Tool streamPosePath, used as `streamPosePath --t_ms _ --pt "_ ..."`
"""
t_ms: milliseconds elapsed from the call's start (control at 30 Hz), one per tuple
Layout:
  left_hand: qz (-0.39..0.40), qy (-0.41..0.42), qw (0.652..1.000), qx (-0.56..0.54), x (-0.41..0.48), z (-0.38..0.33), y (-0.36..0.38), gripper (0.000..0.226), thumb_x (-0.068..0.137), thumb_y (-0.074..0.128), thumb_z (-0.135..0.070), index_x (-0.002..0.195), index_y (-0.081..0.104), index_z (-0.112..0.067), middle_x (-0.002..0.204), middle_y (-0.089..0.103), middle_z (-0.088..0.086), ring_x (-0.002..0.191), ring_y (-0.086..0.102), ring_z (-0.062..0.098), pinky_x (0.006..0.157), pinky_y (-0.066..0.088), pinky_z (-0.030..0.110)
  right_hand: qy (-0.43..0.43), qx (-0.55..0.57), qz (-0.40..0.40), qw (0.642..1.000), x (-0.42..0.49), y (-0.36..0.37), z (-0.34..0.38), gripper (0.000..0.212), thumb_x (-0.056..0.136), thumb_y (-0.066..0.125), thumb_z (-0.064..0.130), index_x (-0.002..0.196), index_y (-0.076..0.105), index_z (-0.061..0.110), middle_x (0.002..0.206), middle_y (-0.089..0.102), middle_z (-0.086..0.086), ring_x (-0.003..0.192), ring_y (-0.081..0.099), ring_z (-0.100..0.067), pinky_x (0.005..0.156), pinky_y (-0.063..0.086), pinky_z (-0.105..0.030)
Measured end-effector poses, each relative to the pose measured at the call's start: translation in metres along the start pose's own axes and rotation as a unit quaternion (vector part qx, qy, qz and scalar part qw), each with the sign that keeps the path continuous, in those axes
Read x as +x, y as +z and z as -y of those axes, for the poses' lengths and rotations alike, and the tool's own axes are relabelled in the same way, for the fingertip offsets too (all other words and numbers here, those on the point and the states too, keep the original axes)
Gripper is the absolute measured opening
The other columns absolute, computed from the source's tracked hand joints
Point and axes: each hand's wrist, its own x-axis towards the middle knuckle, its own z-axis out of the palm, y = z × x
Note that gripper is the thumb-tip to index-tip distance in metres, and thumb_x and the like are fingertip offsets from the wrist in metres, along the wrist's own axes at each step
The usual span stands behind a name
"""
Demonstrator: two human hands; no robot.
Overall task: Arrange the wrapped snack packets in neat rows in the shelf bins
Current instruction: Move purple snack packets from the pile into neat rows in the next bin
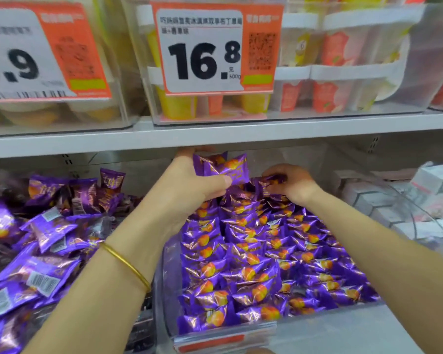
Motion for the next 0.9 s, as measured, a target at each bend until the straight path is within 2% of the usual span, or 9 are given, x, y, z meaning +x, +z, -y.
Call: streamPosePath --t_ms 67,133,233,367,467,567,667,733,900 --pt "0.000 -0.005 1.000 0.020 0.001 0.003 0.002 0.065 0.061 0.077 -0.012 0.120 0.050 -0.018 0.107 0.066 0.015 0.096 0.067 0.031 0.089 0.053 0.046 -0.003 -0.031 -0.018 0.999 0.000 0.006 -0.009 0.035 0.079 0.072 0.005 0.113 0.067 0.010 0.110 0.061 -0.003 0.098 0.057 -0.017 0.082 0.040 -0.018" --pt "0.000 -0.003 1.000 0.027 0.002 0.006 0.004 0.060 0.060 0.076 -0.014 0.116 0.055 -0.017 0.103 0.069 0.011 0.095 0.068 0.028 0.092 0.051 0.049 0.019 -0.046 -0.052 0.997 0.001 0.011 -0.015 0.041 0.078 0.074 0.009 0.118 0.063 0.013 0.117 0.059 -0.008 0.102 0.058 -0.023 0.084 0.042 -0.022" --pt "-0.009 -0.001 1.000 0.005 0.006 0.006 0.002 0.058 0.058 0.075 -0.015 0.114 0.060 -0.011 0.103 0.070 0.012 0.093 0.067 0.026 0.094 0.050 0.049 0.075 0.023 -0.087 0.993 0.001 0.017 -0.011 0.051 0.075 0.076 0.005 0.119 0.051 0.007 0.109 0.054 -0.010 0.097 0.055 -0.024 0.075 0.039 -0.023" --pt "-0.042 0.011 0.998 -0.055 0.006 0.004 -0.002 0.062 0.056 0.071 -0.008 0.117 0.058 -0.003 0.107 0.068 0.015 0.100 0.066 0.029 0.096 0.049 0.045 0.044 -0.048 -0.043 0.997 0.001 0.026 -0.003 0.044 0.080 0.072 0.009 0.119 0.050 0.005 0.113 0.056 -0.009 0.101 0.053 -0.023 0.076 0.037 -0.021" --pt "-0.041 0.006 0.997 -0.069 0.004 0.006 0.000 0.059 0.058 0.073 -0.002 0.115 0.058 -0.007 0.104 0.068 0.013 0.097 0.066 0.029 0.092 0.051 0.043 0.031 -0.084 -0.034 0.995 0.002 0.025 0.000 0.040 0.082 0.069 0.009 0.119 0.054 0.010 0.123 0.051 -0.011 0.105 0.054 -0.025 0.078 0.037 -0.018" --pt "-0.028 -0.002 0.996 -0.084 0.005 0.009 0.001 0.048 0.072 0.069 0.012 0.114 0.058 -0.008 0.097 0.067 0.008 0.090 0.065 0.024 0.088 0.053 0.037 0.033 -0.098 -0.034 0.994 0.000 0.025 -0.001 0.044 0.081 0.071 0.011 0.121 0.053 0.013 0.127 0.043 -0.012 0.100 0.053 -0.025 0.077 0.037 -0.017" --pt "-0.009 -0.012 0.996 -0.084 0.003 0.008 0.002 0.045 0.076 0.064 0.012 0.117 0.057 -0.007 0.103 0.066 0.011 0.095 0.065 0.025 0.088 0.053 0.036 0.045 -0.093 -0.039 0.994 0.000 0.026 -0.002 0.052 0.076 0.075 0.009 0.121 0.049 0.010 0.127 0.041 -0.013 0.094 0.050 -0.022 0.072 0.035 -0.016" --pt "-0.007 -0.019 0.995 -0.093 0.003 0.008 0.002 0.046 0.076 0.064 0.012 0.117 0.057 -0.006 0.107 0.066 0.013 0.099 0.065 0.027 0.090 0.053 0.037 0.074 -0.062 -0.062 0.993 0.002 0.022 -0.004 0.051 0.073 0.077 0.007 0.116 0.050 0.007 0.125 0.045 -0.015 0.097 0.052 -0.025 0.071 0.035 -0.018" --pt "-0.019 -0.022 0.994 -0.108 0.005 0.009 0.001 0.044 0.077 0.063 0.013 0.117 0.056 -0.005 0.105 0.065 0.012 0.095 0.065 0.025 0.087 0.053 0.034 0.069 -0.059 -0.082 0.993 0.004 0.017 -0.012 0.019 0.077 0.072 0.004 0.080 0.057 0.016 0.112 0.060 -0.016 0.093 0.060 -0.029 0.073 0.045 -0.026"
